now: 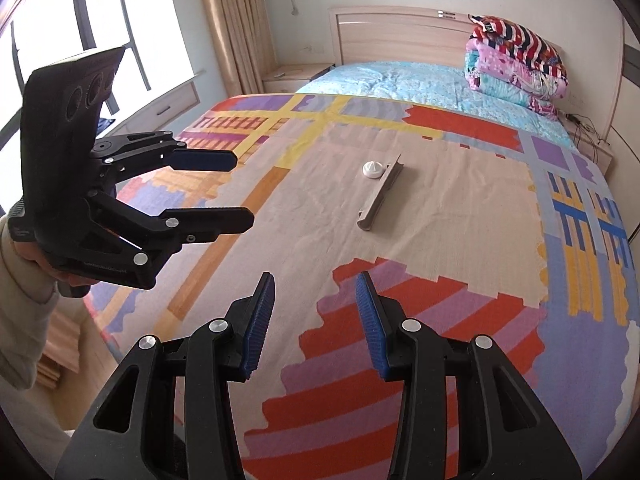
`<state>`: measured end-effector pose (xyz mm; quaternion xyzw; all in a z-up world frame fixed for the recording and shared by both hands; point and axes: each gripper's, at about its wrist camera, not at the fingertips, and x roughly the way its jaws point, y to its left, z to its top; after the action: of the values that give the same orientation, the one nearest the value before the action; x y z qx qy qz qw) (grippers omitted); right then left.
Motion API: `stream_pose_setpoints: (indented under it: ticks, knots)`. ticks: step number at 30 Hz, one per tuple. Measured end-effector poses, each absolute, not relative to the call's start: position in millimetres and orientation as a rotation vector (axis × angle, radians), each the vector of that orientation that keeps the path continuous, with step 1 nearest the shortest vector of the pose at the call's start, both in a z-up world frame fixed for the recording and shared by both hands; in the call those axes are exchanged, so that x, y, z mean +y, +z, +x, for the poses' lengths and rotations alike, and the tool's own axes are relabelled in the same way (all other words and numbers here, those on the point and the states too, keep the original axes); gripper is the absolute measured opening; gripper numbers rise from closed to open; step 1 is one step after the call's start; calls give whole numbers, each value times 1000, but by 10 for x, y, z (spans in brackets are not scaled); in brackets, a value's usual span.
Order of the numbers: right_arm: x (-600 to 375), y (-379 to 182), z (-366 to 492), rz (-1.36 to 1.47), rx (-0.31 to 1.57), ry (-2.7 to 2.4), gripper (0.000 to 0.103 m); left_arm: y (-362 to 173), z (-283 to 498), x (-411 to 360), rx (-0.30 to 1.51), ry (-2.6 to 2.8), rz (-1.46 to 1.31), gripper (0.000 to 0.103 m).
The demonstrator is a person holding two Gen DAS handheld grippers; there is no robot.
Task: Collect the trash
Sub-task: 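Grasp the small white round lid with the left gripper while the right gripper grasps the white stick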
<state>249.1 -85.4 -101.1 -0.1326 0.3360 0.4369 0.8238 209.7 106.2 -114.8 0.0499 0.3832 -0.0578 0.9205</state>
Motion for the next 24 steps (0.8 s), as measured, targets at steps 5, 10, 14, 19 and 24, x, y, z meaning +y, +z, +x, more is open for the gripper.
stream_pose_setpoints:
  ticks: [5, 10, 14, 19, 24]
  knots:
    - [-702, -1052, 2702, -274, 719, 916, 42, -1262, 2467, 1191, 810, -127, 104, 65]
    - [-580, -1107, 2885, -268, 736, 900, 42, -1395, 2802, 1289, 834, -145, 102, 63]
    - [-483, -1124, 2996, -273, 742, 884, 42, -1490, 3031, 1333, 856, -151, 112, 50]
    - [-384, -1167, 3112, -283, 751, 858, 38, -1518, 3208, 1350, 856, -184, 105, 50]
    - [-349, -1241, 3206, -280, 770, 838, 25, -1578, 3334, 1338, 869, -201, 117, 41]
